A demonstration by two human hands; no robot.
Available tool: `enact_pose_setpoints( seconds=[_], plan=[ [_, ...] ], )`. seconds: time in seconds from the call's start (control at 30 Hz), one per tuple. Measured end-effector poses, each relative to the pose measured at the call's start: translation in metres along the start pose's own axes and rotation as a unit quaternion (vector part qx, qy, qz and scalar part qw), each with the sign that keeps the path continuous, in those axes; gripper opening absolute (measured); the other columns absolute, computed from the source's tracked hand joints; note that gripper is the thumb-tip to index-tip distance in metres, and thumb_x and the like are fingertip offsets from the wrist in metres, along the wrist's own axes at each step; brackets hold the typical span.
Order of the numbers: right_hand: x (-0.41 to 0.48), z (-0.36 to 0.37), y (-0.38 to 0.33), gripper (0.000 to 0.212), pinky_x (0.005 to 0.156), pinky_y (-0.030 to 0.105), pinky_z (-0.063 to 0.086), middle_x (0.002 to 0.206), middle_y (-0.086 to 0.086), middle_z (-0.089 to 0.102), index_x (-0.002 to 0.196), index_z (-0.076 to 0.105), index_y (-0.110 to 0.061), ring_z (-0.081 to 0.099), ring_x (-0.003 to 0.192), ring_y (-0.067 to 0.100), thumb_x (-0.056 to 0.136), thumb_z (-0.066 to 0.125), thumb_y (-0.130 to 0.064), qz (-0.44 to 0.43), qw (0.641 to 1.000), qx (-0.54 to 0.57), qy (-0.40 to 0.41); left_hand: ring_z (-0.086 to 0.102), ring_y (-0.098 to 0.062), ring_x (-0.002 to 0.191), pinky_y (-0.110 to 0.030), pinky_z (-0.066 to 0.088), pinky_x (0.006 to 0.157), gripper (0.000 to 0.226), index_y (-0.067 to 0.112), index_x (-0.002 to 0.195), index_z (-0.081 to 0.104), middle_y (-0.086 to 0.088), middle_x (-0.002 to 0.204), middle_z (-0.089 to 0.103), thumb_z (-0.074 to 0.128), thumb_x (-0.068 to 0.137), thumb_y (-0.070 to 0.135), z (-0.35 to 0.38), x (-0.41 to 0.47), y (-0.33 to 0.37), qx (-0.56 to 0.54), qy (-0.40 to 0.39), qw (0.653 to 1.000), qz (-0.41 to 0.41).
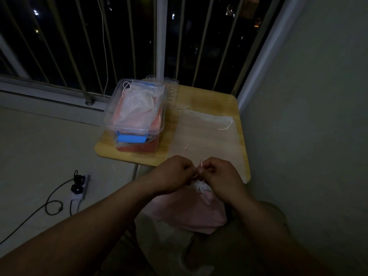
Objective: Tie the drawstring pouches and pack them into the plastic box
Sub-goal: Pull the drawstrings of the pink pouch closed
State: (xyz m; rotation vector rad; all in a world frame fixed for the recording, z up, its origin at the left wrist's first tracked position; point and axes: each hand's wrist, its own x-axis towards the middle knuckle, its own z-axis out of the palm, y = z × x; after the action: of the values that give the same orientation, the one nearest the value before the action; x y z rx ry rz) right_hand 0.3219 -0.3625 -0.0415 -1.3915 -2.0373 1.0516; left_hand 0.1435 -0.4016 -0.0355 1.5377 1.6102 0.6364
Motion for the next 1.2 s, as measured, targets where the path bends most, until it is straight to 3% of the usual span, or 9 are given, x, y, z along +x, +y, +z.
enact_pose_setpoints(
  seconds=[0.13, 0.23, 0.37, 0.47, 0.6, 0.77, 0.93, 1.07, 1.2],
  plan=[
    [-0.002, -0.005, -0.003, 0.015, 0.065, 0.016, 0.048, 0.080, -0.003, 0.075, 0.084, 0.074, -0.020, 0.070, 0.074, 0.007, 0.098, 0.069, -0.019, 0.012, 0.999, 0.047, -0.023, 0.063, -0.001, 0.063, -0.017, 0.049, 0.060, 0.016, 0.013, 0.084, 0.080, -0.001, 0.076, 0.075, 0.071, 0.093, 0.021, -0.001, -0.001, -0.005, -0.023, 0.005, 1.000, 0.005],
    [-0.003, -0.005, -0.006, 0.015, 0.060, 0.010, 0.045, 0.077, -0.004, 0.074, 0.082, 0.074, -0.017, 0.068, 0.069, 0.002, 0.097, 0.070, -0.015, 0.007, 0.998, 0.057, -0.024, 0.059, 0.003, 0.062, -0.012, 0.044, 0.058, 0.008, 0.019, 0.083, 0.080, 0.005, 0.075, 0.071, 0.075, 0.089, 0.021, 0.004, -0.002, -0.008, -0.010, 0.014, 0.999, 0.029],
    [-0.002, -0.006, -0.009, 0.012, 0.061, 0.010, 0.045, 0.079, -0.003, 0.073, 0.084, 0.073, -0.015, 0.067, 0.070, 0.002, 0.096, 0.070, -0.013, 0.001, 0.997, 0.066, -0.027, 0.057, -0.006, 0.075, -0.027, 0.047, 0.067, 0.013, 0.029, 0.075, 0.069, 0.004, 0.083, 0.058, 0.079, 0.083, 0.034, 0.008, -0.002, -0.018, 0.052, 0.072, 0.991, 0.103],
    [-0.001, -0.008, -0.009, 0.010, 0.063, 0.013, 0.048, 0.080, -0.004, 0.075, 0.086, 0.073, -0.017, 0.069, 0.073, 0.004, 0.095, 0.070, -0.015, 0.003, 0.997, 0.066, -0.042, 0.056, -0.014, 0.087, -0.032, 0.049, 0.075, 0.023, 0.030, 0.079, 0.066, 0.004, 0.090, 0.055, 0.069, 0.074, 0.053, 0.007, -0.003, -0.021, 0.055, 0.098, 0.985, 0.132],
    [0.000, -0.012, -0.010, 0.009, 0.066, 0.017, 0.050, 0.081, -0.003, 0.076, 0.088, 0.073, -0.016, 0.071, 0.074, 0.006, 0.096, 0.070, -0.013, -0.013, 0.995, 0.075, -0.059, 0.062, -0.010, 0.082, -0.035, 0.050, 0.072, 0.016, 0.023, 0.091, 0.066, 0.004, 0.087, 0.065, 0.075, 0.087, 0.037, 0.009, -0.004, -0.018, 0.025, 0.069, 0.991, 0.108],
    [-0.001, -0.008, -0.008, 0.010, 0.067, 0.013, 0.047, 0.086, -0.010, 0.073, 0.090, 0.074, -0.025, 0.068, 0.080, 0.001, 0.096, 0.070, -0.018, -0.050, 0.999, 0.000, -0.022, 0.056, -0.014, 0.065, -0.033, 0.040, 0.059, 0.025, 0.018, 0.077, 0.056, -0.001, 0.071, 0.060, 0.070, 0.092, 0.033, 0.017, 0.000, -0.019, 0.026, 0.093, 0.992, 0.086],
    [-0.005, 0.000, -0.008, 0.009, 0.075, 0.022, 0.050, 0.088, -0.013, 0.066, 0.092, 0.073, -0.028, 0.063, 0.087, 0.001, 0.095, 0.070, -0.020, -0.112, 0.993, -0.046, 0.016, 0.058, -0.010, 0.067, -0.034, 0.045, 0.061, 0.017, 0.032, 0.079, 0.059, 0.003, 0.073, 0.064, 0.064, 0.095, 0.028, 0.025, 0.000, -0.016, 0.028, 0.103, 0.988, 0.109],
    [-0.003, 0.004, -0.009, 0.013, 0.076, 0.026, 0.051, 0.088, -0.012, 0.063, 0.088, 0.069, -0.028, 0.061, 0.087, 0.004, 0.094, 0.069, -0.016, -0.126, 0.991, -0.040, 0.030, 0.066, -0.009, 0.075, -0.038, 0.052, 0.069, 0.017, 0.017, 0.086, 0.072, -0.001, 0.084, 0.074, 0.062, 0.098, 0.024, 0.022, 0.003, -0.017, -0.011, 0.086, 0.990, 0.113],
    [0.001, 0.002, -0.008, 0.014, 0.076, 0.029, 0.053, 0.089, -0.012, 0.066, 0.088, 0.067, -0.028, 0.063, 0.086, 0.004, 0.096, 0.067, -0.017, -0.103, 0.994, -0.019, 0.019, 0.068, -0.013, 0.077, -0.037, 0.052, 0.071, 0.023, 0.013, 0.085, 0.072, -0.003, 0.083, 0.072, 0.066, 0.098, 0.030, 0.013, 0.009, -0.021, -0.038, 0.054, 0.994, 0.092]
  ],
)
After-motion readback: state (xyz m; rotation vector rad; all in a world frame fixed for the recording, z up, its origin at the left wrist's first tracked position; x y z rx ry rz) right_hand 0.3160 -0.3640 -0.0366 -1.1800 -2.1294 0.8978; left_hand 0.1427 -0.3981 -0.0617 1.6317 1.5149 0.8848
